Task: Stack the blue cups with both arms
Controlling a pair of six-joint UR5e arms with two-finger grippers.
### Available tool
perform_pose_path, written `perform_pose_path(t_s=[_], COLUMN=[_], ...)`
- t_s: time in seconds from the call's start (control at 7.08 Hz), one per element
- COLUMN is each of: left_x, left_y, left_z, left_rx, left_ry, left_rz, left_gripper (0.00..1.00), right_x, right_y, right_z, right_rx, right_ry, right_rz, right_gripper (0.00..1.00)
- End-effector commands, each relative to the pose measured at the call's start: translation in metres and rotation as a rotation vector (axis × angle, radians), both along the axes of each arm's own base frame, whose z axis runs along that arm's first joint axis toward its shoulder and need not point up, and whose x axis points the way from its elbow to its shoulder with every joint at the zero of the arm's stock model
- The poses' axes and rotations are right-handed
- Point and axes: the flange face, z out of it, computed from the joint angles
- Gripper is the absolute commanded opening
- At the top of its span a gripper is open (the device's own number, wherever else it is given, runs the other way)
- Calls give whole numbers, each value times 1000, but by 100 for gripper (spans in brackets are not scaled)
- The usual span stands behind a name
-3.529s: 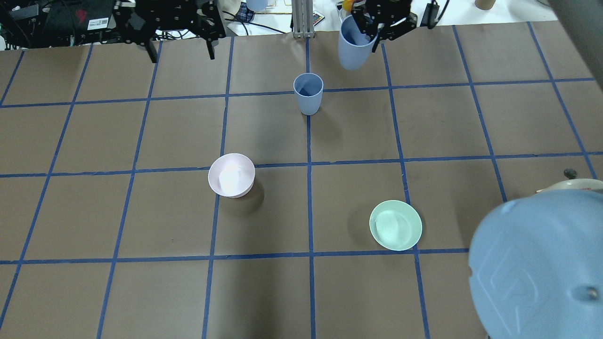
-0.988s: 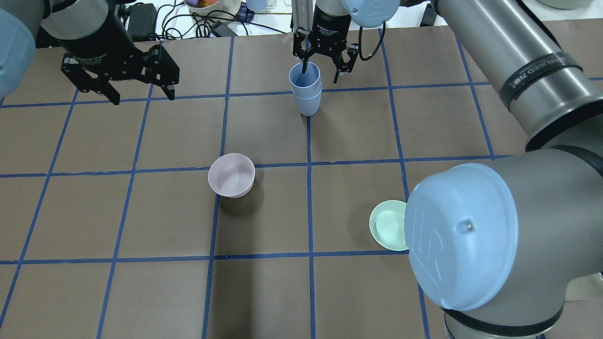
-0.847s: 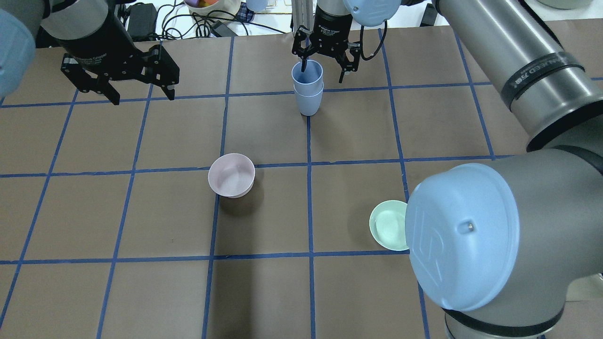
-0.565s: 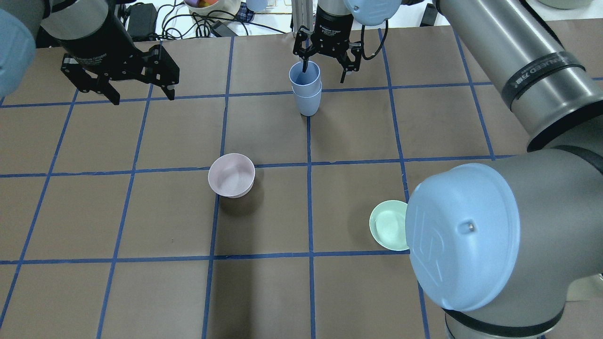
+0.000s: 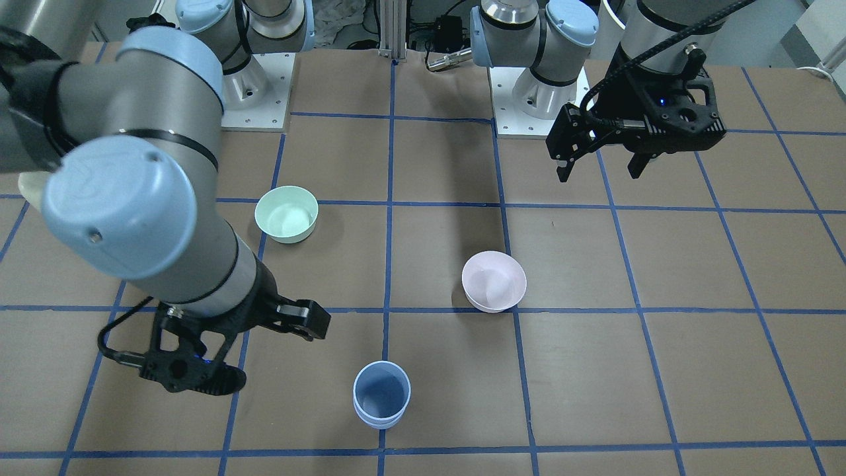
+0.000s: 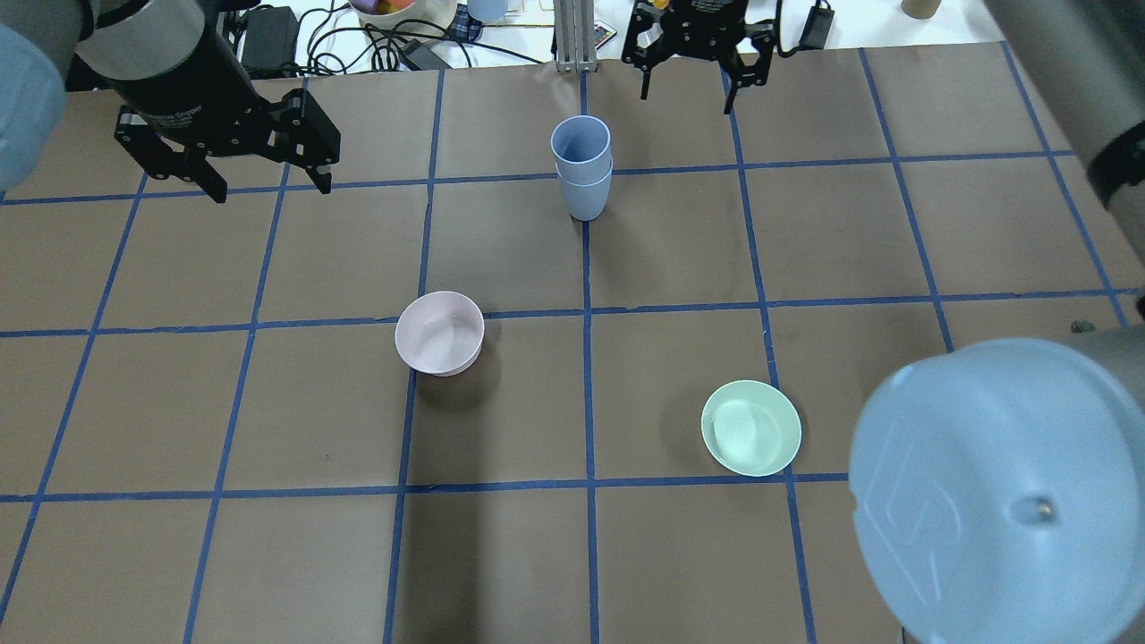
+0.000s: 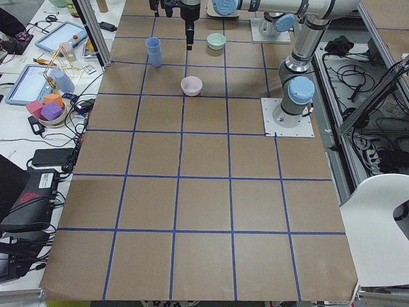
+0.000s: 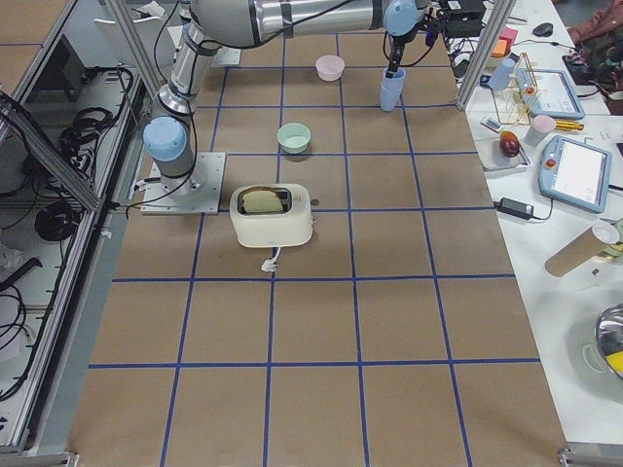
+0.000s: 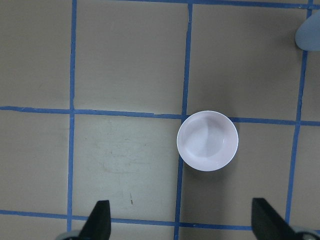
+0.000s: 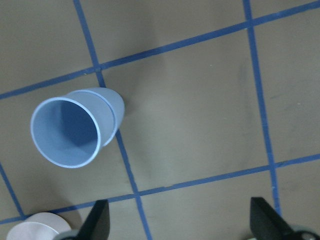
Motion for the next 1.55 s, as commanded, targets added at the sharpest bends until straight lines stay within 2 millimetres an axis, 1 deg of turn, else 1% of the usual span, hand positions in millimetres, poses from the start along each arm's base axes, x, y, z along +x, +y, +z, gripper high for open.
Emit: perform_pose_path(t_s=[0.0, 0.14, 0.28, 0.42, 0.56, 0.71, 0.85, 1.13, 1.41], left_x=[0, 0, 0, 0, 0, 0, 0, 0, 0], left_y=[1, 1, 1, 1, 1, 1, 1, 1, 1], left_z=[0, 0, 0, 0, 0, 0, 0, 0, 0], left_rx=[1, 1, 1, 1, 1, 1, 1, 1, 1], left_ry=[0, 0, 0, 0, 0, 0, 0, 0, 0], left_rz=[0, 0, 0, 0, 0, 0, 0, 0, 0], left_gripper=[100, 100, 100, 100, 100, 100, 100, 100, 100], right_x=[-51, -55, -59, -64, -77, -83, -85, -82, -81], right_y=[48, 76, 108, 133, 147, 154, 152, 169, 184], right_z=[56, 66, 72, 65, 58, 60, 49, 40, 36], right_rx=[2, 1, 8, 28, 28, -11, -34, -20, -12], right_ry=[26, 33, 34, 31, 34, 31, 40, 37, 37], right_rz=[48, 71, 102, 134, 115, 102, 99, 88, 90], right_gripper=[100, 100, 100, 100, 100, 100, 100, 100, 100])
